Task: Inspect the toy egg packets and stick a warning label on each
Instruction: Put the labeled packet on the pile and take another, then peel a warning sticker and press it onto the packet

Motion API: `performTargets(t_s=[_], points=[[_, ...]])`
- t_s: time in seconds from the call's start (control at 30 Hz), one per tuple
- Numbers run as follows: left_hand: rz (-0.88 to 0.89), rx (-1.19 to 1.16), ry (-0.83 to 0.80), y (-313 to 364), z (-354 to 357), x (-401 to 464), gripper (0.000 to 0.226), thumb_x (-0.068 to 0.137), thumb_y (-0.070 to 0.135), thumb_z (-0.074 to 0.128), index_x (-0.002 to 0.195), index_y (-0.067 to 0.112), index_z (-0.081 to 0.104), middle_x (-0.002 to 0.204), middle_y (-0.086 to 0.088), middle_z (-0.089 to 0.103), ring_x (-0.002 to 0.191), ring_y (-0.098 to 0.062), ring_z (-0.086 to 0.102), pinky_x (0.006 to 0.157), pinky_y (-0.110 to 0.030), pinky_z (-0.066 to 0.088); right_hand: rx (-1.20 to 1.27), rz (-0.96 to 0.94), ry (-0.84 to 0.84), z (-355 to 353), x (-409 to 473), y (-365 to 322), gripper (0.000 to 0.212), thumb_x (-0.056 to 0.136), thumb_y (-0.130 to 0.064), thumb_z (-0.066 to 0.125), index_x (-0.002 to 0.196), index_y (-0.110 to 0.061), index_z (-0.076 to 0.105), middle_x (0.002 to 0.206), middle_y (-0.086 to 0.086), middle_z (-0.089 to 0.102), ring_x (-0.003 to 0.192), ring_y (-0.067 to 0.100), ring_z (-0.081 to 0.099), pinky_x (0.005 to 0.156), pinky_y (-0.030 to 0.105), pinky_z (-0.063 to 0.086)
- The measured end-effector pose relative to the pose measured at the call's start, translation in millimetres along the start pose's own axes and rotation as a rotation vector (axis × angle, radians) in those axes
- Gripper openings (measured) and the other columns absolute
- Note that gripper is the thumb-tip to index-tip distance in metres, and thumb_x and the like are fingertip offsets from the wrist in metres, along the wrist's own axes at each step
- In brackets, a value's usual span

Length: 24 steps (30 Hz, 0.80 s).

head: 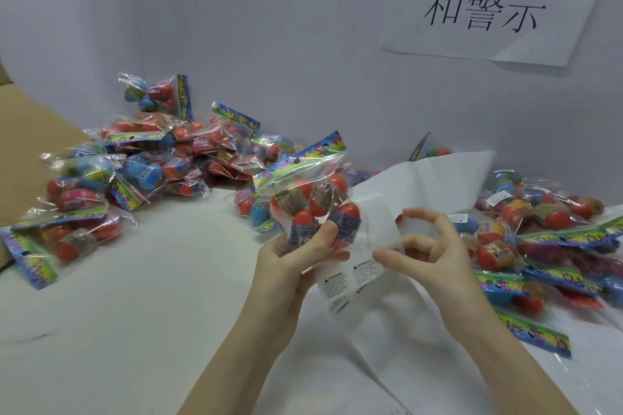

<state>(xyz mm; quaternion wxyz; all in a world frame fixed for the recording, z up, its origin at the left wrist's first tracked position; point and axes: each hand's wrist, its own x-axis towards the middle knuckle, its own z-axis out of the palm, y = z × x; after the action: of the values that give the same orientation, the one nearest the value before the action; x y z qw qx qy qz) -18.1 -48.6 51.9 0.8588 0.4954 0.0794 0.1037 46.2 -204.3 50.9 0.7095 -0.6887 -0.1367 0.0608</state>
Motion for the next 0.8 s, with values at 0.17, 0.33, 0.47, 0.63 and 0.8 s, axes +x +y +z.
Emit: performTargets(t_s=[0.17, 0.33, 0.47, 0.63, 0.8], points=[[-0.070, -0.131, 0.149, -1.1, -0.9, 5.1, 0.029, 0.054, 0.028, 0.071, 0.074, 0.007, 0.069, 0.065, -0.003, 0.070, 0.053, -0.011, 0.065, 0.052, -0.017, 0.052, -0.012, -0.199, -0.048, -1.6, -1.0, -6.6, 0.039, 0.064, 0.014, 0.069, 0.080, -0.022, 0.067, 0.062, 0.002, 0.067, 0.058, 0.007, 0.062, 0.060, 0.016, 0.052], [-0.104, -0.136, 0.163, -0.5, -3.2, 6.7, 0.017, 0.058, 0.025, 0.070, 0.064, 0.010, 0.075, 0.067, -0.003, 0.070, 0.050, -0.009, 0.064, 0.054, -0.018, 0.054, -0.088, -0.244, -0.105, -2.5, -0.2, -4.4, 0.041, 0.064, 0.019, 0.066, 0.071, -0.021, 0.073, 0.064, -0.006, 0.070, 0.061, 0.000, 0.063, 0.062, 0.010, 0.050], [-0.141, -0.183, 0.164, 0.6, -3.6, 7.1, 0.014, 0.062, 0.023, 0.068, 0.061, 0.012, 0.076, 0.065, -0.002, 0.071, 0.047, -0.009, 0.063, 0.053, -0.017, 0.054, -0.291, -0.376, -0.060, -4.2, 0.2, 0.2, 0.043, 0.064, 0.017, 0.069, 0.083, -0.021, 0.071, 0.073, -0.002, 0.068, 0.067, 0.001, 0.062, 0.068, 0.013, 0.051], [-0.182, -0.242, 0.205, 0.5, -0.2, 7.2, 0.012, 0.060, 0.021, 0.069, 0.055, 0.011, 0.073, 0.060, -0.003, 0.070, 0.044, -0.008, 0.062, 0.048, -0.015, 0.052, -0.431, -0.504, -0.022, -0.2, -1.4, 5.5, 0.047, 0.067, 0.013, 0.071, 0.096, -0.024, 0.068, 0.077, -0.013, 0.067, 0.069, 0.007, 0.058, 0.057, 0.016, 0.042], [-0.205, -0.289, 0.238, 0.4, -1.8, 8.0, 0.012, 0.061, 0.020, 0.069, 0.055, 0.011, 0.074, 0.059, -0.004, 0.069, 0.043, -0.008, 0.061, 0.045, -0.015, 0.051, -0.256, -0.337, -0.102, 1.6, 0.0, 6.0, 0.059, 0.064, 0.013, 0.072, 0.065, -0.046, 0.071, 0.079, -0.025, 0.068, 0.063, 0.003, 0.048, 0.058, 0.012, 0.037]])
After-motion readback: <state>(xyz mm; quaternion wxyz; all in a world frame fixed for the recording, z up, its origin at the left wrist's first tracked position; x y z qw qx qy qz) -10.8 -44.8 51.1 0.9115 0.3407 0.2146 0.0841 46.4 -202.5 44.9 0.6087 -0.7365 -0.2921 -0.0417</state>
